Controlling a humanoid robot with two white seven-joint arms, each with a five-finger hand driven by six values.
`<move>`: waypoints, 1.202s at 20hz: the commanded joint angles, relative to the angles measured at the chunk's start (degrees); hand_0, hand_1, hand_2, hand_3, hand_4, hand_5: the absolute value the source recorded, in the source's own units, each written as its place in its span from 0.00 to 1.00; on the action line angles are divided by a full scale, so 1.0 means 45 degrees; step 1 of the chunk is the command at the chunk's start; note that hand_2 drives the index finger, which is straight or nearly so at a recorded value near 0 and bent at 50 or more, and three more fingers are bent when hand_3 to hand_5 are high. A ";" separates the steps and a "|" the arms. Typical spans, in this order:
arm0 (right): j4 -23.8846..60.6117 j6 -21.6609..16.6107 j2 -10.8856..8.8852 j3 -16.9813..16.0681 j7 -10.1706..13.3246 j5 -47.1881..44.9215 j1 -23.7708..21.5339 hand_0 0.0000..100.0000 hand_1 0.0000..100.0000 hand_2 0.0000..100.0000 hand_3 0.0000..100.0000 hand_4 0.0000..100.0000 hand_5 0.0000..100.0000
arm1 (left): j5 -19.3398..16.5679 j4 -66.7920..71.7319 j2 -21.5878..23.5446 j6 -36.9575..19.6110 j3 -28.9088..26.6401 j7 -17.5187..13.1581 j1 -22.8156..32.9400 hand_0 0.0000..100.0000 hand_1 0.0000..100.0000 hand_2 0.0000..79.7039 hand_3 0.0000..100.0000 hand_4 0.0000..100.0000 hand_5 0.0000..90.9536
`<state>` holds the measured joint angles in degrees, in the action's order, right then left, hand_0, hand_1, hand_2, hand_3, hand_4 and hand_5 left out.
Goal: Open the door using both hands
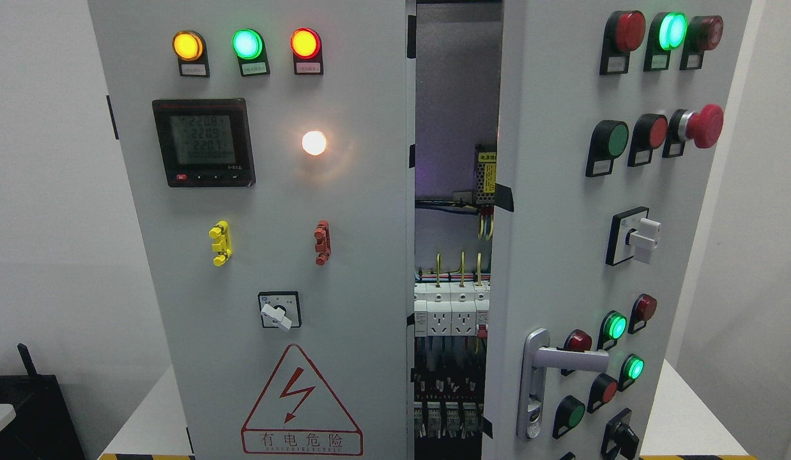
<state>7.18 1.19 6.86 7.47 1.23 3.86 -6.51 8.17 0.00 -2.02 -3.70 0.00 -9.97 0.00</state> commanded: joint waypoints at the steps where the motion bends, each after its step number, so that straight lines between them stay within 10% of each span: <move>1: 0.0006 0.0010 0.0000 0.0000 -0.0001 0.0002 0.0000 0.00 0.00 0.00 0.00 0.00 0.00 | 0.0000 -0.0371 0.0000 0.0001 0.0352 0.0009 0.0176 0.00 0.00 0.00 0.00 0.04 0.00; 24: 0.0006 0.0010 0.0000 0.0000 -0.0001 0.0001 0.0000 0.00 0.00 0.00 0.00 0.00 0.00 | -0.0019 -0.0410 0.0000 0.0001 0.0391 0.0009 0.0215 0.00 0.00 0.00 0.00 0.04 0.00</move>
<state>7.18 1.18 6.86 7.47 1.23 3.85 -6.50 8.16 0.00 -2.02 -3.69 0.00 -9.97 0.00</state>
